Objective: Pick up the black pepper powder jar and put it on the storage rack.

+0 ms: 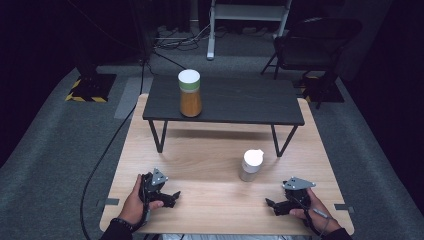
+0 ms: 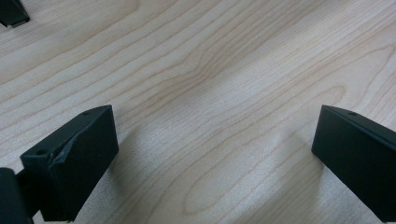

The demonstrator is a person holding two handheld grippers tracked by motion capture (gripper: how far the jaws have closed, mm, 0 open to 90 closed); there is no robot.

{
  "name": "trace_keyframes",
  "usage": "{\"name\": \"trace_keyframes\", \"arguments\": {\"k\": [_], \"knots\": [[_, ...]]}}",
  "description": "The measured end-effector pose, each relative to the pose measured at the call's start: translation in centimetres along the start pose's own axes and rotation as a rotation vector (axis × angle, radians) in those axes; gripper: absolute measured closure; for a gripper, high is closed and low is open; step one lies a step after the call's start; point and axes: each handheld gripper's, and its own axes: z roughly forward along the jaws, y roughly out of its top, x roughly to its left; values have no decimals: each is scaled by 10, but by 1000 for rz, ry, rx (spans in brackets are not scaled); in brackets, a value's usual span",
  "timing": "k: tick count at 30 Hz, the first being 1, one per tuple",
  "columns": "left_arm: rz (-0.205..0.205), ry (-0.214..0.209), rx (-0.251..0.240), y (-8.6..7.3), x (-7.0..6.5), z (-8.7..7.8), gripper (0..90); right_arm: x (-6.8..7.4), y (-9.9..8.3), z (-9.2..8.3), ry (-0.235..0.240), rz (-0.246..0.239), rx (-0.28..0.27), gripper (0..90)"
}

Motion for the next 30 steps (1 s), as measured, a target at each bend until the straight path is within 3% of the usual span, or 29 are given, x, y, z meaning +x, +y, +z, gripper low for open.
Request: {"name": "trace_keyframes", "arguments": {"k": [22,30], "knots": [[4,-1,1,0,0,0,4,3,1,0,-10,5,4,6],[4,-1,0,0,0,0,4,11,7,-5,-41,4,-3,18]]}}
